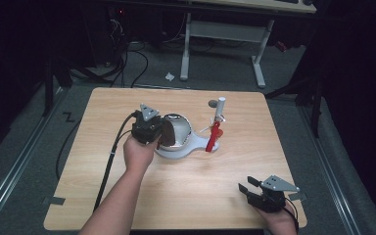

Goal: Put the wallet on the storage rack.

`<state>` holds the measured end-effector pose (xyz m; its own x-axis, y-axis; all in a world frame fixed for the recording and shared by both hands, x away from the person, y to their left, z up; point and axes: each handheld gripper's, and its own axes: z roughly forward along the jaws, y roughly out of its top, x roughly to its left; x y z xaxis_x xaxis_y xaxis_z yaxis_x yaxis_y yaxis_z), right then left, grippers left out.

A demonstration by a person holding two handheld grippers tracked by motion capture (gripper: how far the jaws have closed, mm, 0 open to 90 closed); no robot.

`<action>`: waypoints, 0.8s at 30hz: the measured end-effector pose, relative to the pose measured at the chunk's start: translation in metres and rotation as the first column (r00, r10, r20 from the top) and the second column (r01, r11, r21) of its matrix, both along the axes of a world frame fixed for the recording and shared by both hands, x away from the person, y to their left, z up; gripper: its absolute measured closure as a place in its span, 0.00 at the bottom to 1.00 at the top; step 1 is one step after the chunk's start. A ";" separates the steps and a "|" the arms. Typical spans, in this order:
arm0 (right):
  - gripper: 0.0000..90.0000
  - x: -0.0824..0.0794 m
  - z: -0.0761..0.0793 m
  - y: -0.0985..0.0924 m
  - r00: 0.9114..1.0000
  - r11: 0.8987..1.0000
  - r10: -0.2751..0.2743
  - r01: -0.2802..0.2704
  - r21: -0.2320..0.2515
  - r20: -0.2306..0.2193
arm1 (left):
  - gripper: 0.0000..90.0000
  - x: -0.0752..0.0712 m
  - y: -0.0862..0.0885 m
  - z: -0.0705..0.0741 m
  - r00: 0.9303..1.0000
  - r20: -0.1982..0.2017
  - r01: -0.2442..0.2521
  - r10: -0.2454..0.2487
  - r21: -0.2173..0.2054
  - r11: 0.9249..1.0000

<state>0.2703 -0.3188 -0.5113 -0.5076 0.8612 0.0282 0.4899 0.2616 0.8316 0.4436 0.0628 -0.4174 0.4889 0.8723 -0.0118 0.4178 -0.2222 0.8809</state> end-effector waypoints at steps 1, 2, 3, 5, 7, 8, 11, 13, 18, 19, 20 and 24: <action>0.58 0.000 0.000 0.000 1.000 1.000 -0.001 0.001 0.000 0.000 | 0.83 -0.001 0.001 0.001 1.000 0.000 0.003 -0.003 0.000 1.000; 0.58 0.000 0.000 0.000 1.000 1.000 -0.001 0.001 0.001 -0.001 | 0.82 -0.001 0.001 0.001 1.000 0.004 0.008 -0.008 -0.005 1.000; 0.58 0.000 0.000 0.000 1.000 1.000 -0.002 0.002 0.003 -0.004 | 0.80 -0.002 0.002 0.001 1.000 0.008 0.009 -0.009 -0.004 1.000; 0.58 0.000 0.000 0.000 1.000 1.000 0.000 0.000 0.002 -0.001 | 0.77 -0.003 0.003 0.002 1.000 0.013 0.007 -0.007 -0.013 1.000; 0.58 0.000 0.000 0.001 1.000 1.000 0.000 0.000 0.001 -0.001 | 0.74 -0.004 0.006 0.003 1.000 0.014 0.006 -0.005 -0.024 1.000; 0.58 0.000 0.000 0.001 1.000 1.000 0.000 0.000 -0.001 -0.001 | 0.72 -0.005 0.007 0.003 1.000 0.015 0.006 -0.005 -0.027 1.000; 0.57 0.000 0.000 0.001 1.000 1.000 0.001 -0.001 -0.002 -0.002 | 0.70 -0.007 0.010 0.003 1.000 0.020 0.009 -0.008 -0.028 1.000; 0.58 0.000 0.000 0.002 1.000 1.000 0.001 -0.001 -0.002 -0.003 | 0.67 -0.009 0.013 0.004 1.000 0.022 0.016 -0.015 -0.032 0.999; 0.58 0.000 -0.001 0.001 1.000 1.000 -0.001 0.001 -0.004 -0.005 | 0.61 -0.016 0.021 0.003 0.999 0.026 0.032 -0.031 -0.043 0.999; 0.58 0.000 -0.001 0.001 1.000 1.000 -0.001 0.001 -0.004 -0.006 | 0.60 -0.018 0.024 0.003 0.999 0.025 0.034 -0.033 -0.047 0.998; 0.58 0.001 -0.001 0.001 1.000 1.000 -0.001 0.000 -0.003 -0.006 | 0.60 -0.020 0.026 0.002 0.999 0.023 0.034 -0.033 -0.050 0.998; 0.57 0.001 -0.002 0.001 1.000 1.000 -0.002 0.002 -0.005 -0.008 | 0.58 -0.029 0.036 0.001 0.999 0.021 0.047 -0.046 -0.053 0.998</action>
<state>0.2712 -0.3175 -0.5132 -0.5059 0.8621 0.0284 0.4972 0.2646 0.8263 0.4150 0.0988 -0.4161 0.5293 0.8471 -0.0476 0.3905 -0.1934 0.9001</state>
